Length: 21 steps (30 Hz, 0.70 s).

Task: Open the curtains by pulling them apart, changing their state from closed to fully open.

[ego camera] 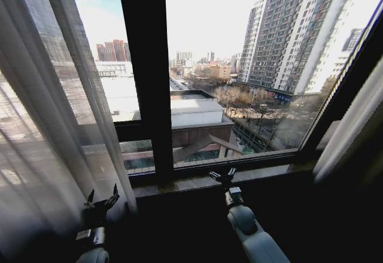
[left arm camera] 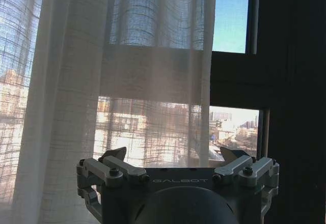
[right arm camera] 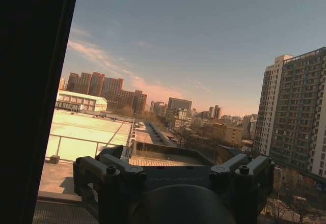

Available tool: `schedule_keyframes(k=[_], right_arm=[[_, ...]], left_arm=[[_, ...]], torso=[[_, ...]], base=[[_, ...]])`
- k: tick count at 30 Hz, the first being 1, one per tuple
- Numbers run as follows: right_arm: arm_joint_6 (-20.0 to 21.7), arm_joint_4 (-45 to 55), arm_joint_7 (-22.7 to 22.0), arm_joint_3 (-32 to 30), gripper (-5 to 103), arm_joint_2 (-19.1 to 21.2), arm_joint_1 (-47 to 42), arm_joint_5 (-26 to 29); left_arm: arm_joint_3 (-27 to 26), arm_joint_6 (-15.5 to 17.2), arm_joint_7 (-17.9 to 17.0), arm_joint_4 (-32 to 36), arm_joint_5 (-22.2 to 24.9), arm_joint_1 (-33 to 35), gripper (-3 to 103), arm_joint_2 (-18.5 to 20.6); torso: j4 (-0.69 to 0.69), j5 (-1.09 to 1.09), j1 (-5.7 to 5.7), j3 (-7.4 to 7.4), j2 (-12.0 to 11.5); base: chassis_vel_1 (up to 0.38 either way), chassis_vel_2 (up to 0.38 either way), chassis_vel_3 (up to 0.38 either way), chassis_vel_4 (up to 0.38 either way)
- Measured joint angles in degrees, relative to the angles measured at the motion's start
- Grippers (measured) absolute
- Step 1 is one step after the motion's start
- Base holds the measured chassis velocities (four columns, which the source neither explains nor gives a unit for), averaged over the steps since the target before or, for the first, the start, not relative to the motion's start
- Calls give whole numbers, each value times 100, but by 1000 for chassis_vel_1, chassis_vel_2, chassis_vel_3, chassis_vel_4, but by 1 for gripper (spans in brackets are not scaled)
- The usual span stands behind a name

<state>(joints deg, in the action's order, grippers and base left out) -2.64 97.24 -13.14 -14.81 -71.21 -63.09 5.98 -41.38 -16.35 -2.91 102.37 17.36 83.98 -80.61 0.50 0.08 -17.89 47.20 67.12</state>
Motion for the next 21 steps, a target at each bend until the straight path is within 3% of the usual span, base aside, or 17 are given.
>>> schedule_keyframes(k=[3,4,8,11,17,20,21], right_arm=[[0,0,0,0,100,0,0,0],[0,0,0,0,100,0,0,0],[0,0,0,1,100,0,0,0],[0,0,0,0,100,0,1,0],[0,0,0,2,100,0,1,0],[0,-1,-1,0,100,2,1,0],[-1,0,-1,1,100,0,1,0]], left_arm=[[231,595,-1,423,-57,159,100,-75],[231,595,-1,423,-57,159,100,-75],[539,1401,-5,987,-137,369,100,-176],[640,1647,-6,1177,-162,437,100,-208],[926,1962,-172,1959,-507,918,100,-311],[749,1680,-264,2253,-585,1007,100,-212],[510,1405,-312,2416,-628,1021,100,-76]], torso=[[0,1,0,0,0],[0,1,0,0,0],[0,1,0,0,0],[0,1,0,0,0],[-2,2,0,0,0],[-1,-4,1,0,0],[2,12,1,-1,1]], base=[[0,0,0,0],[0,0,0,0],[0,0,0,0],[0,0,0,0],[0,0,0,0],[0,0,0,0],[0,0,0,0]])
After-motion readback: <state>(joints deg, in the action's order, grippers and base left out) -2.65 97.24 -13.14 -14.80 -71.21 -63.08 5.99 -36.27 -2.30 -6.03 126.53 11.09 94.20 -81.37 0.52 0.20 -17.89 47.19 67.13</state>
